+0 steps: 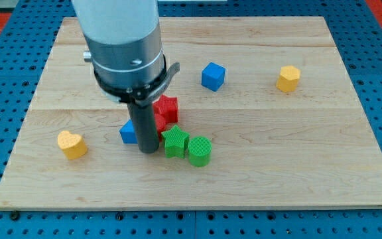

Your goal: Push the blue triangle towards the center

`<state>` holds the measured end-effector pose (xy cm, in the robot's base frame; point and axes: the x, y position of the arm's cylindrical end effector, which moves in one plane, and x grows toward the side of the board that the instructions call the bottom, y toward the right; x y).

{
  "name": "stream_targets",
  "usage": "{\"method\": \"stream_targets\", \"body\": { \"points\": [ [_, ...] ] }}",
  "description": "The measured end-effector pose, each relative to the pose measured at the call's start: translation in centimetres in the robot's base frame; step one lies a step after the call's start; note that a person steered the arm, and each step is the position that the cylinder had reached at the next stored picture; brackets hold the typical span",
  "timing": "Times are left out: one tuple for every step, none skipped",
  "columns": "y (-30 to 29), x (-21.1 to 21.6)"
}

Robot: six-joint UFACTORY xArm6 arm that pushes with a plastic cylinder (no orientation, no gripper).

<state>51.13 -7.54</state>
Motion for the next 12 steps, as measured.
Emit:
{"method": "stream_targets", "body": {
  "points": [
    [-2.6,-2.7],
    [-3.8,-1.8],
    [-6.8,-1.1],
    [-8.7,-6.3],
    [-8.5,-8.6],
    [-5.7,-8.7],
    [-2.5,-9.0],
    [-2.5,-10.0],
    [-2.3,-10.5],
    [-1.8,-11.1],
    [-1.8,-11.4],
    [-2.1,-9.0]
  ]
}}
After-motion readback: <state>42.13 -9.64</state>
